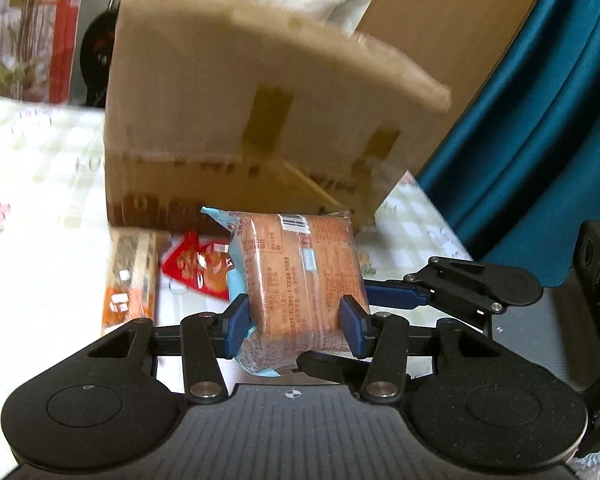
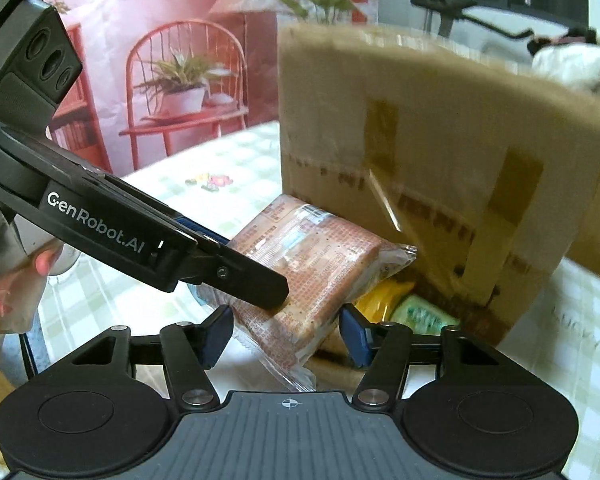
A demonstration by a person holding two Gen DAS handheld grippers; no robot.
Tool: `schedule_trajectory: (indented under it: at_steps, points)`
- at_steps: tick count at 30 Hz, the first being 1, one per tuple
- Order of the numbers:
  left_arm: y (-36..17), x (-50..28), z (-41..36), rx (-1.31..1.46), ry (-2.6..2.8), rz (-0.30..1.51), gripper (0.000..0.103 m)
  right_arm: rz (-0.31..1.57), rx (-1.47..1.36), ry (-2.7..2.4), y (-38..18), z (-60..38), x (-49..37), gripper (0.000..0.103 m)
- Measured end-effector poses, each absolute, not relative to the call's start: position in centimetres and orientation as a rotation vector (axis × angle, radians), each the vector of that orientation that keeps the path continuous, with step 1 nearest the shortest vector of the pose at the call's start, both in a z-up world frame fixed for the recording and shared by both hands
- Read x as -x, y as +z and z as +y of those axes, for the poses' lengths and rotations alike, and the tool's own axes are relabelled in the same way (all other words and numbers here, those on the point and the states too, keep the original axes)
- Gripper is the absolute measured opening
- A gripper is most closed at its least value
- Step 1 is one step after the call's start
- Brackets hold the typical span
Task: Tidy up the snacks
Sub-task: 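Grasp the packaged bread loaf between both tools and lift it, then carry the bread loaf into the box and open both tools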
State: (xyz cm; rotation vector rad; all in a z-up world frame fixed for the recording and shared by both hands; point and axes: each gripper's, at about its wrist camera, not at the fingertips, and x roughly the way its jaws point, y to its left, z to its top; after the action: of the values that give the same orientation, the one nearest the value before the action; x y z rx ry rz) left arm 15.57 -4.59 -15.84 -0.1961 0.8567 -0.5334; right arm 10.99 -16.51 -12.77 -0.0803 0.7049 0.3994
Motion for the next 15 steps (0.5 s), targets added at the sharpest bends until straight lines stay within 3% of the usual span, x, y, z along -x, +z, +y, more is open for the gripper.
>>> schedule_trajectory:
  at_steps: [15]
  points:
    - [-5.7,-16.1,-4.4,0.147,-0.569,0.576,0.051,0.461,0.182,0.347,-2.4,-17.6,-12.4,0.055]
